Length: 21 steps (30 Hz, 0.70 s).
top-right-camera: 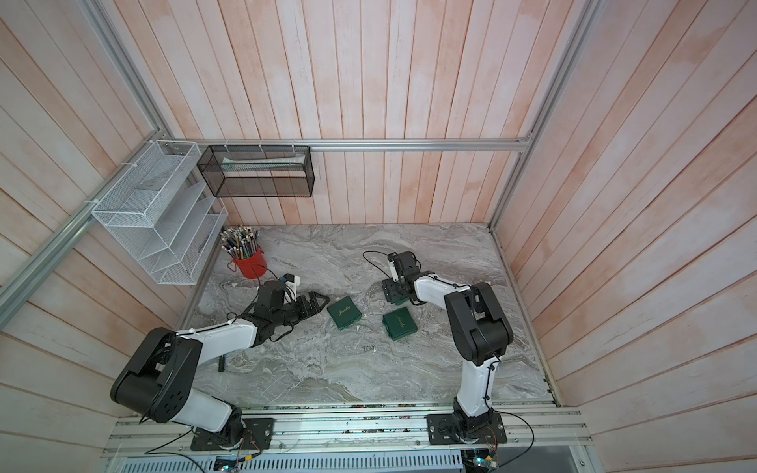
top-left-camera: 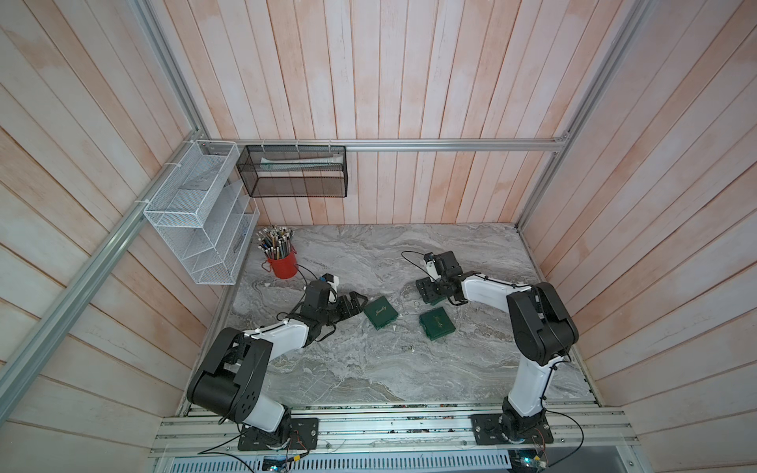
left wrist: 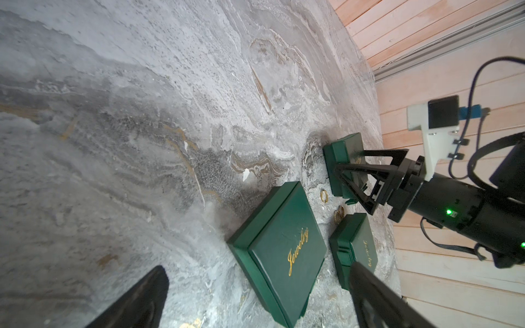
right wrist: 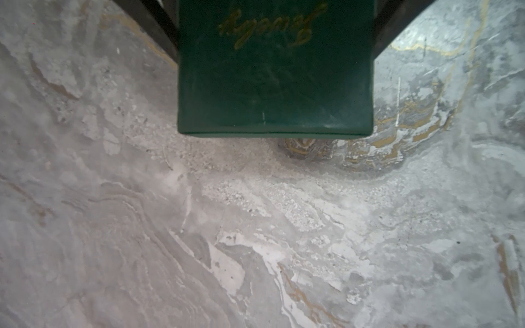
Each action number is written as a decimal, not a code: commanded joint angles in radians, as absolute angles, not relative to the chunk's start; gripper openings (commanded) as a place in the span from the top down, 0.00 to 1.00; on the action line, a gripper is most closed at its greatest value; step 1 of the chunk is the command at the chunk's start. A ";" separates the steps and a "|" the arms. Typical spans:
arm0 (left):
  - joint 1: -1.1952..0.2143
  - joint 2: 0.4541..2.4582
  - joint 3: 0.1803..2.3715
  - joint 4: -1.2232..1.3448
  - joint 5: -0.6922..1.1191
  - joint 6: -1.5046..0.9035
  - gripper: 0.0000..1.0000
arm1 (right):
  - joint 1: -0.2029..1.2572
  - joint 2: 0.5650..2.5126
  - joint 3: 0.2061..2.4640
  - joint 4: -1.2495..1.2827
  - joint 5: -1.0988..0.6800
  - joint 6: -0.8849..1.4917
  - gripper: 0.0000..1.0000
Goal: Take the rings out of the lift-off lid box
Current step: Pick up the jewelry box from the center of the board.
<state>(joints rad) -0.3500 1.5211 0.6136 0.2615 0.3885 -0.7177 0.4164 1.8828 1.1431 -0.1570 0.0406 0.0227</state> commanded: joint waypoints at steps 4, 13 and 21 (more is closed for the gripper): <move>-0.355 1.468 0.628 0.253 0.391 -0.703 0.00 | 0.412 1.785 1.142 -0.143 -0.041 0.112 0.28; -0.406 1.399 0.615 0.219 0.344 -0.688 0.00 | 0.421 1.631 1.096 -0.165 -0.312 0.239 0.28; -0.513 1.365 0.592 0.245 0.327 -0.727 0.00 | 0.575 1.516 0.964 -0.167 -0.346 0.328 0.28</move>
<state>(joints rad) -0.4786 1.3968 0.6071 0.2321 0.3534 -0.7189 0.5190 1.5455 0.9905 -0.1471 -0.3119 0.2825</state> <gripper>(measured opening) 0.999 0.829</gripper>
